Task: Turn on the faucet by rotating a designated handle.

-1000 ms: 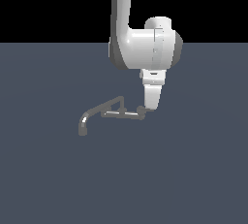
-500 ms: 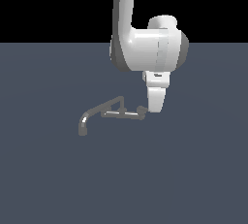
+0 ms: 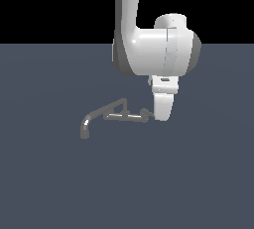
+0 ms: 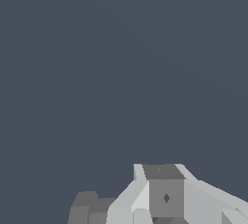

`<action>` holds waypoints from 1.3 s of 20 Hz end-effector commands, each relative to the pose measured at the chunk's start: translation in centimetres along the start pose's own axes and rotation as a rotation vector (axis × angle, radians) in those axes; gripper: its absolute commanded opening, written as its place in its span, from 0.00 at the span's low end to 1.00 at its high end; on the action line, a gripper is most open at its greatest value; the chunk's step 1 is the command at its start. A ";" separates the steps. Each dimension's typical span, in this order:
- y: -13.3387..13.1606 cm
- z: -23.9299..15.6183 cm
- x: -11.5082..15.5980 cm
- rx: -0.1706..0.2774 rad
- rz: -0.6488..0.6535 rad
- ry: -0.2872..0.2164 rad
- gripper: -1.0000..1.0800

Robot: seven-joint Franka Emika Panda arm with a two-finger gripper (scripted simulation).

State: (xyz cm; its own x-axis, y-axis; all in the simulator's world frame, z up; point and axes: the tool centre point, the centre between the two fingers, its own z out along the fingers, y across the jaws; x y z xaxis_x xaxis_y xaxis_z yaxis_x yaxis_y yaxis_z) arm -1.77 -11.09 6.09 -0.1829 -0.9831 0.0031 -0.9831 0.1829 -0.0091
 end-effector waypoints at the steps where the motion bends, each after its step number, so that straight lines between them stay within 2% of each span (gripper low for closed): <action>1: 0.3 0.0 -0.3 -0.001 -0.001 0.000 0.00; 9: 2.8 0.0 -3.3 -0.008 -0.012 -0.003 0.00; 10: 2.8 0.0 -3.3 -0.008 -0.012 -0.003 0.00; 11: 2.4 0.0 -0.8 -0.005 0.027 0.006 0.00; 19: 2.6 0.0 -6.9 -0.009 -0.011 -0.003 0.00; 20: 2.6 0.0 -6.9 -0.009 -0.011 -0.003 0.00; 21: 2.7 -0.1 -1.8 -0.017 0.067 0.017 0.00; 26: 1.4 0.0 -4.9 -0.014 0.034 0.009 0.00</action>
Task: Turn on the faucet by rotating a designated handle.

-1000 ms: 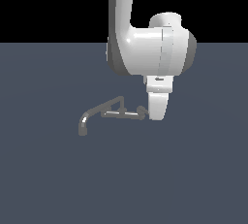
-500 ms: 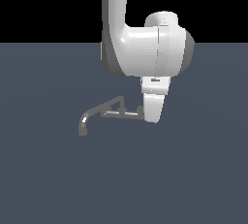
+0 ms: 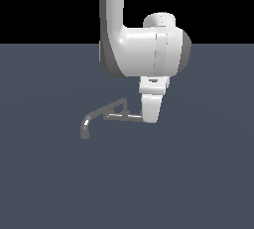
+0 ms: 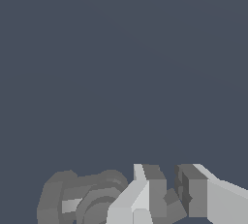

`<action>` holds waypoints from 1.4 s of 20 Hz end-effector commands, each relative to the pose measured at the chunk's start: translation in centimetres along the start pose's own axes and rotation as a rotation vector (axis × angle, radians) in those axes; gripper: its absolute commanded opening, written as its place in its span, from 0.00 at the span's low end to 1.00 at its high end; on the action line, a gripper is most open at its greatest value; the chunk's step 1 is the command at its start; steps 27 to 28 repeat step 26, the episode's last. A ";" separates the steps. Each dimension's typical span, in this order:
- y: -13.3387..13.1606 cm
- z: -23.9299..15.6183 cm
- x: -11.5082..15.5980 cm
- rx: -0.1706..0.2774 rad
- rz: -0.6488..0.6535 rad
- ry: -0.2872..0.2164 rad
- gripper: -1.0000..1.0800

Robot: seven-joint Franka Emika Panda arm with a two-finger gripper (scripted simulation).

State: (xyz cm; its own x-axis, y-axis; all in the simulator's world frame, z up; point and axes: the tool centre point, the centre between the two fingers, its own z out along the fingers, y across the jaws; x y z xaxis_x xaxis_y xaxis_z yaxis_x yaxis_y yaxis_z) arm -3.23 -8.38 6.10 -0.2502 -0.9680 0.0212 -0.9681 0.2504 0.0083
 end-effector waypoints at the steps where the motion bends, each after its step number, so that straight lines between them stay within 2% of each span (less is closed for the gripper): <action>1: -0.5 0.0 -3.1 0.005 -0.041 -0.011 0.00; 8: -1.7 -0.1 -6.8 0.009 -0.080 -0.020 0.00; 9: -0.8 -0.3 -0.5 -0.018 0.012 0.009 0.00; 10: -0.9 -0.2 -0.2 -0.020 0.019 0.012 0.00; 25: -5.3 -0.2 -6.7 0.009 -0.082 -0.021 0.00; 28: -5.3 -0.2 -6.7 0.009 -0.082 -0.021 0.00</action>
